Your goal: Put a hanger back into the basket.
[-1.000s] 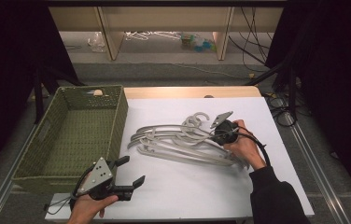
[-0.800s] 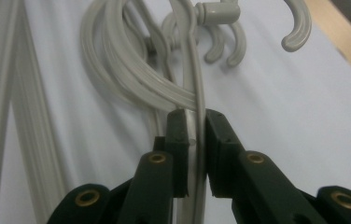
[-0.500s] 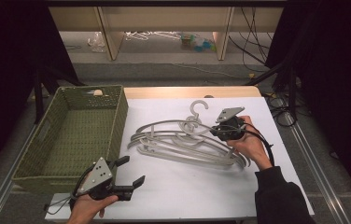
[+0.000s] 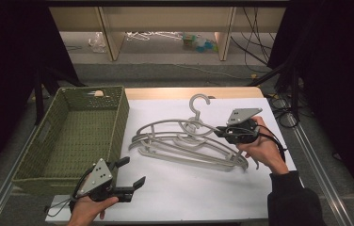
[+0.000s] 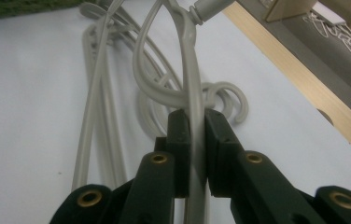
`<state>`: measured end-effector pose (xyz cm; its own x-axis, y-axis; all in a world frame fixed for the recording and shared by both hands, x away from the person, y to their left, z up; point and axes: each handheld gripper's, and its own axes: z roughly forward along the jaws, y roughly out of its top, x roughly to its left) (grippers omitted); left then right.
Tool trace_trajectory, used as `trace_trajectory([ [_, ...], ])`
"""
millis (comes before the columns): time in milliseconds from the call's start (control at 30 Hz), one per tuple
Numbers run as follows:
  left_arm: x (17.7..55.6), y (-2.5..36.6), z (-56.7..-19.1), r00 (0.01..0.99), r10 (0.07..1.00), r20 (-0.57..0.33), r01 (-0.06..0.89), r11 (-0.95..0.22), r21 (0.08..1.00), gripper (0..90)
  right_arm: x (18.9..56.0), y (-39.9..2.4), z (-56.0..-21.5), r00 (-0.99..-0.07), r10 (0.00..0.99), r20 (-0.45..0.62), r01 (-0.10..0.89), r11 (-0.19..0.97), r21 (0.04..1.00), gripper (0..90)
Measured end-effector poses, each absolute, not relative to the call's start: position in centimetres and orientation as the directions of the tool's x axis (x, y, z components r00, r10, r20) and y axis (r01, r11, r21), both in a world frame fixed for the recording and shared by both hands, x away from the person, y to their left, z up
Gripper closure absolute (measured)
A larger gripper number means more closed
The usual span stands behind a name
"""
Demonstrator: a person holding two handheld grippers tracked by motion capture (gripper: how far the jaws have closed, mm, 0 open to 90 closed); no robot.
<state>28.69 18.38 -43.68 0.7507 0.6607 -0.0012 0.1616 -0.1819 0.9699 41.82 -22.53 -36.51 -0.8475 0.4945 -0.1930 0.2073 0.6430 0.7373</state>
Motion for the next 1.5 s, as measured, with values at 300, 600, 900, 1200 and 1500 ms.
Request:
trace_trajectory([
  [300,28.8,18.1,-43.4,0.745,0.667,0.029,0.142,-0.201,0.969,16.3,39.1,-22.8,-36.3,-0.886,0.431,-0.174,0.167,0.645,0.746,82.3],
  [600,29.3,16.3,-42.7,0.79,0.612,0.01,0.168,-0.232,0.958,15.7,36.6,-23.2,-37.6,-0.914,0.37,-0.165,0.138,0.668,0.732,82.3],
  [900,30.2,14.0,-41.5,0.81,0.586,-0.032,0.209,-0.236,0.949,15.9,34.5,-22.7,-38.1,-0.944,0.3,-0.135,0.102,0.658,0.746,82.2],
  [1200,31.4,11.7,-40.7,0.87,0.488,-0.062,0.247,-0.323,0.914,24.4,33.5,-21.7,-38.6,-0.962,0.233,-0.144,0.055,0.679,0.732,82.2],
  [1500,32.3,9.6,-41.2,0.905,0.419,-0.071,0.259,-0.412,0.874,40.4,32.9,-20.9,-38.6,-0.974,0.187,-0.13,0.031,0.675,0.737,82.1],
])
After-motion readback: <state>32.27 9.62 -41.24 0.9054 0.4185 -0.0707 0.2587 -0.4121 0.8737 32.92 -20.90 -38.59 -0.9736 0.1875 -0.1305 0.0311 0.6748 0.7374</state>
